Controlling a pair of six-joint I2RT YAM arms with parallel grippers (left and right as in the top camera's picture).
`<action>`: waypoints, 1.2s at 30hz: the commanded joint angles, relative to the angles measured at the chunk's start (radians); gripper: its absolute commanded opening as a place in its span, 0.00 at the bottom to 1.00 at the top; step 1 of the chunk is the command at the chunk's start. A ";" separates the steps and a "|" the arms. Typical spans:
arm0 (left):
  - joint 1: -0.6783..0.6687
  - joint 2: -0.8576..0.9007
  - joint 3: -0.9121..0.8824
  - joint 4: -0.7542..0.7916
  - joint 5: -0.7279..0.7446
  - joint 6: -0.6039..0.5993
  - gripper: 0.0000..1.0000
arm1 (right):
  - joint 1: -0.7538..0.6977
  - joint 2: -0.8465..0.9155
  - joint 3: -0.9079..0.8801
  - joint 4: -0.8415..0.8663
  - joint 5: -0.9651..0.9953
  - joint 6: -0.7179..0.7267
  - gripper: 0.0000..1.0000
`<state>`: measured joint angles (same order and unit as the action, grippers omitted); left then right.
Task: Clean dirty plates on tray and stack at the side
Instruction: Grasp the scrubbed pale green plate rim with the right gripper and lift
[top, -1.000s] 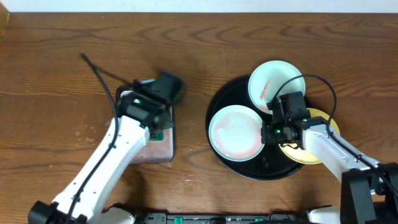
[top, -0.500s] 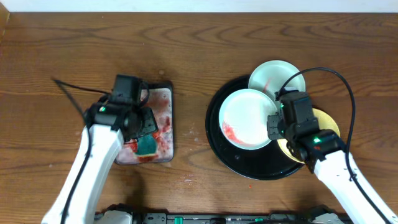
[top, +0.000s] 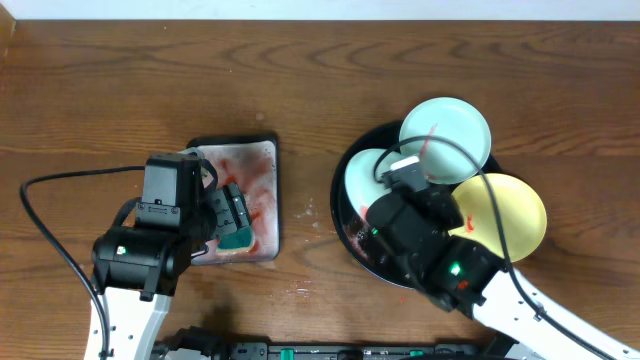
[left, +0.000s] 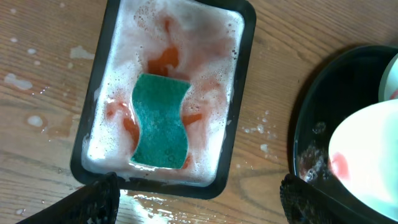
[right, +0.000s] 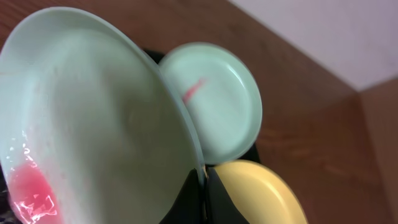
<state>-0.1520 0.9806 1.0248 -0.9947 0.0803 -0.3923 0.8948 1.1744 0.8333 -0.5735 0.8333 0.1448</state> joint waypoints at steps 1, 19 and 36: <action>0.004 0.006 0.000 -0.003 0.006 0.003 0.83 | 0.053 -0.023 0.051 -0.003 0.163 -0.042 0.01; 0.004 0.007 0.000 -0.003 0.006 0.003 0.84 | 0.223 -0.023 0.062 0.005 0.450 -0.297 0.01; 0.004 0.007 0.000 -0.003 0.006 0.003 0.84 | 0.226 -0.023 0.062 0.006 0.449 -0.315 0.01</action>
<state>-0.1520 0.9821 1.0248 -0.9951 0.0803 -0.3923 1.1057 1.1625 0.8703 -0.5713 1.2430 -0.1665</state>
